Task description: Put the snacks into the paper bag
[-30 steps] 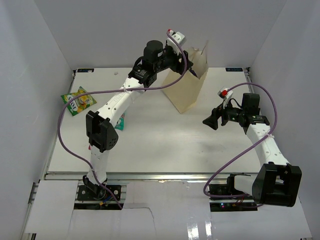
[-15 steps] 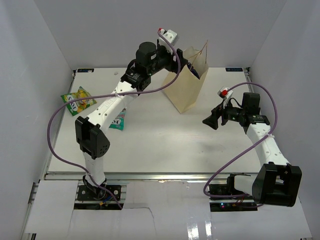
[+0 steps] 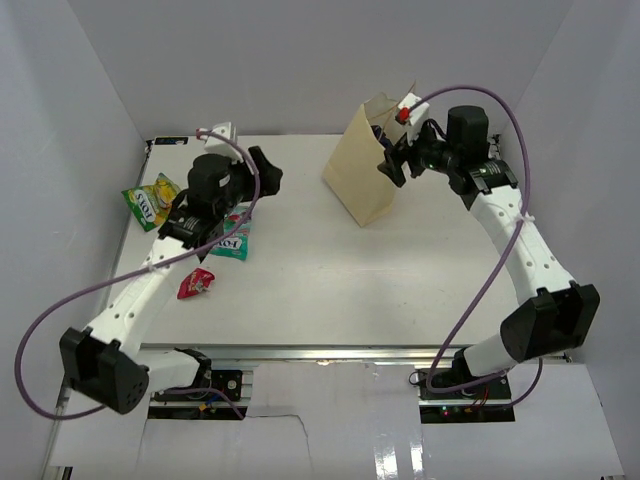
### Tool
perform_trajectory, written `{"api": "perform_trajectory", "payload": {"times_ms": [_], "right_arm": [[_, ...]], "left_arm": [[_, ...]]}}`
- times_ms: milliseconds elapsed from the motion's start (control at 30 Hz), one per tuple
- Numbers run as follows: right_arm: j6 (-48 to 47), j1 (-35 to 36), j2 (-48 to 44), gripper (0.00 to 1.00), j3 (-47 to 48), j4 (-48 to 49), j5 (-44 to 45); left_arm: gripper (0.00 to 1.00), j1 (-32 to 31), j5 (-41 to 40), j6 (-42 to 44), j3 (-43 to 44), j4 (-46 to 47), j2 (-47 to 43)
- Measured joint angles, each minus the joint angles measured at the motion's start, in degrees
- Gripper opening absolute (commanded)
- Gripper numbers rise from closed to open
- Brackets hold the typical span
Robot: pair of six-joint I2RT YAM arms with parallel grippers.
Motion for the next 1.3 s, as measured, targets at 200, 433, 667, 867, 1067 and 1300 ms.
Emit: {"api": "perform_trajectory", "payload": {"times_ms": [200,433,667,867,1067,1300], "right_arm": [[0.76,1.46,13.18,0.83,15.43,-2.12,10.01],[-0.11,3.21,22.14,0.64,20.22,-7.78,12.7],[-2.45,8.87,23.91,0.29,21.59,-12.92,9.03],[-4.48,16.68,23.91,0.31,21.57,-13.99,8.55],[-5.07,19.91,23.91,0.54,21.57,-14.1,9.88],[-6.05,16.24,22.23,0.87,21.46,-15.06,11.41]], "left_arm": [[0.88,0.92,-3.02,-6.51,-11.41,-4.26,-13.84],[0.88,0.79,-5.03,-10.25,-15.85,-7.76,-20.24],[0.88,0.79,-5.68,-11.32,-16.39,-8.17,-20.28],[0.88,0.79,-6.05,-12.59,-17.92,-8.17,-20.41],[0.88,0.79,-6.4,-13.99,-20.61,-8.74,-21.22],[0.89,0.98,-8.24,-18.16,-21.11,-10.62,-20.15]]}}
